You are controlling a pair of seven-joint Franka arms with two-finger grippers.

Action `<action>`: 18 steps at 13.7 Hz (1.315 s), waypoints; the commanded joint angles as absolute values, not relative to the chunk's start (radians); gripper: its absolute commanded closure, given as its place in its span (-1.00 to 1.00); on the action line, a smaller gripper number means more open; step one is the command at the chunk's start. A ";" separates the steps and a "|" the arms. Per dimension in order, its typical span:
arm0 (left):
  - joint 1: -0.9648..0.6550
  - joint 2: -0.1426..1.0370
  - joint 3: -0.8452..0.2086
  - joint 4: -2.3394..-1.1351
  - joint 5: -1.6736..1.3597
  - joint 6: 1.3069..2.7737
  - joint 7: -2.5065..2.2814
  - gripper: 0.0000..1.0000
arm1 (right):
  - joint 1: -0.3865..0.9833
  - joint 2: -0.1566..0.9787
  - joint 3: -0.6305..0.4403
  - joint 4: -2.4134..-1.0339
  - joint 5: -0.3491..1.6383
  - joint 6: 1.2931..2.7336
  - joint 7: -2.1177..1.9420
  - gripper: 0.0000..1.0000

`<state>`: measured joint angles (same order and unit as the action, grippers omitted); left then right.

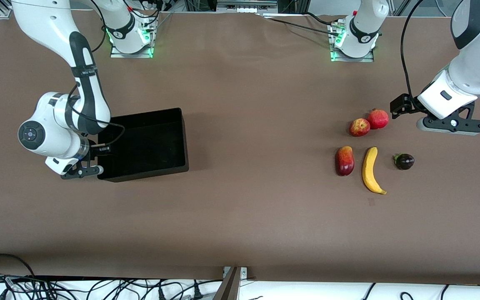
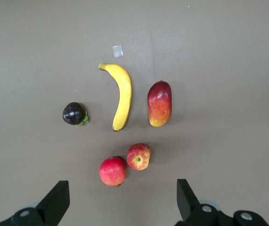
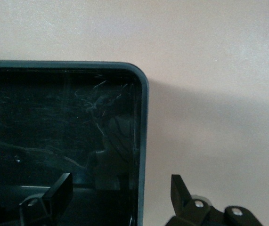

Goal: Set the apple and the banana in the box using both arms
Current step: 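Reach the right gripper to the black box rim and grasp it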

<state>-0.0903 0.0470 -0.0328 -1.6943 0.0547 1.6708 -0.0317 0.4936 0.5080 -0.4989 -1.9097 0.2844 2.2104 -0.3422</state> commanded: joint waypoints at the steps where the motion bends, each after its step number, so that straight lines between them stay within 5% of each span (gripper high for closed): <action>1: -0.089 0.061 -0.035 -1.663 0.074 1.667 -0.044 -1.00 | 0.485 0.505 -0.499 -1.907 0.310 2.210 -0.393 0.16; 3: -0.089 0.080 -0.037 -1.634 0.075 1.666 -0.044 -1.00 | 0.485 0.503 -0.499 -1.907 0.310 2.206 -0.393 0.72; 4: -0.087 0.080 -0.035 -1.632 0.075 1.666 -0.044 -1.00 | 0.485 0.502 -0.499 -1.905 0.310 2.201 -0.393 0.80; 9: -0.087 0.083 -0.035 -1.626 0.075 1.666 -0.043 -1.00 | 0.489 0.492 -0.500 -1.901 0.310 2.192 -0.385 0.79; 11: -0.087 0.081 -0.037 -1.626 0.072 1.667 -0.043 -1.00 | 0.491 0.491 -0.500 -1.899 0.310 2.192 -0.376 1.00; 13: -0.089 0.081 -0.035 -1.626 0.072 1.664 -0.043 -1.00 | 0.499 0.480 -0.497 -1.893 0.310 2.183 -0.335 1.00; 18: -0.089 0.081 -0.035 -1.623 0.074 1.666 -0.043 -1.00 | 0.599 0.468 -0.495 -1.783 0.310 2.059 -0.140 1.00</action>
<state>-0.0890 0.0643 -0.0319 -1.6575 0.0547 1.6763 -0.0318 0.5441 0.4861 -0.4938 -1.8358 0.2963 2.1205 -0.2435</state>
